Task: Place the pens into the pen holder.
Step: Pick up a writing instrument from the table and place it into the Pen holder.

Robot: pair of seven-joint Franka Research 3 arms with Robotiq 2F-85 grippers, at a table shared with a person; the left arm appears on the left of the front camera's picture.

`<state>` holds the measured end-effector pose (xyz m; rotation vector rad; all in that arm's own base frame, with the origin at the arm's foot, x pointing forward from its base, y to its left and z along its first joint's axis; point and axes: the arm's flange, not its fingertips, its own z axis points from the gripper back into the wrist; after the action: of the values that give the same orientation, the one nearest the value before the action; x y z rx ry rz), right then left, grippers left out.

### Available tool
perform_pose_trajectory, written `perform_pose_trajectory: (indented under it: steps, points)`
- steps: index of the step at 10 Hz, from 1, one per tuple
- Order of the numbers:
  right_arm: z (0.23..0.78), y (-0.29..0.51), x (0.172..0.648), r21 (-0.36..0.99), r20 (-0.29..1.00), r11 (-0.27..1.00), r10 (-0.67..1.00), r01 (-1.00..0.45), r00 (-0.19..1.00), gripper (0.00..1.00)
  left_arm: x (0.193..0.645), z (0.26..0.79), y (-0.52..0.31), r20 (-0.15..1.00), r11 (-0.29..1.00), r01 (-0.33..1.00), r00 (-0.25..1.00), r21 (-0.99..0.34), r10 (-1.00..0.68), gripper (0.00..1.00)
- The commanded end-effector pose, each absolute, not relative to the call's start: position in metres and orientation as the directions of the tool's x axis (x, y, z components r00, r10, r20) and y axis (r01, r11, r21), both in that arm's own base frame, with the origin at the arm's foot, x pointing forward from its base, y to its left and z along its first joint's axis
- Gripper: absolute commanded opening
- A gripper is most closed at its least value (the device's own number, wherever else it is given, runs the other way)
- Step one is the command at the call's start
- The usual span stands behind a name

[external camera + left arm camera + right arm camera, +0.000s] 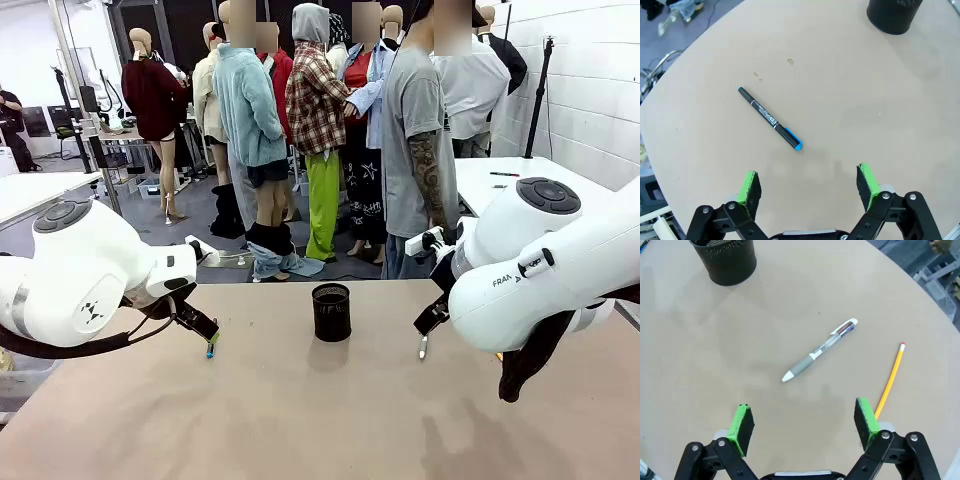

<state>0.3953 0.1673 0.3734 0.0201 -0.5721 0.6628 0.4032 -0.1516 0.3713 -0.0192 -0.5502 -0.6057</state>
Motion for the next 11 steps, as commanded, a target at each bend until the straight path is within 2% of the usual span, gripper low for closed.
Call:
perform_pose_trajectory:
  steps: [1, 10, 11]
  points:
    - [0.373, 0.167, 0.395, -0.16, 0.508, 0.794, 0.576, -0.587, 0.641, 1.0, 0.403, 0.371, -0.152, 0.496, 0.826, 0.545, 0.683, 0.14, -0.535, 1.0]
    - [0.373, 0.167, 0.395, -0.161, 0.508, 0.793, 0.577, -0.587, 0.64, 1.0, 0.403, 0.371, -0.153, 0.496, 0.824, 0.548, 0.681, 0.142, -0.538, 1.0]
    - [0.395, 0.148, 0.394, -0.19, 0.547, 0.822, 0.542, -0.536, 0.638, 1.0, 0.405, 0.396, -0.138, 0.551, 0.827, 0.54, 0.648, 0.156, -0.527, 1.0]
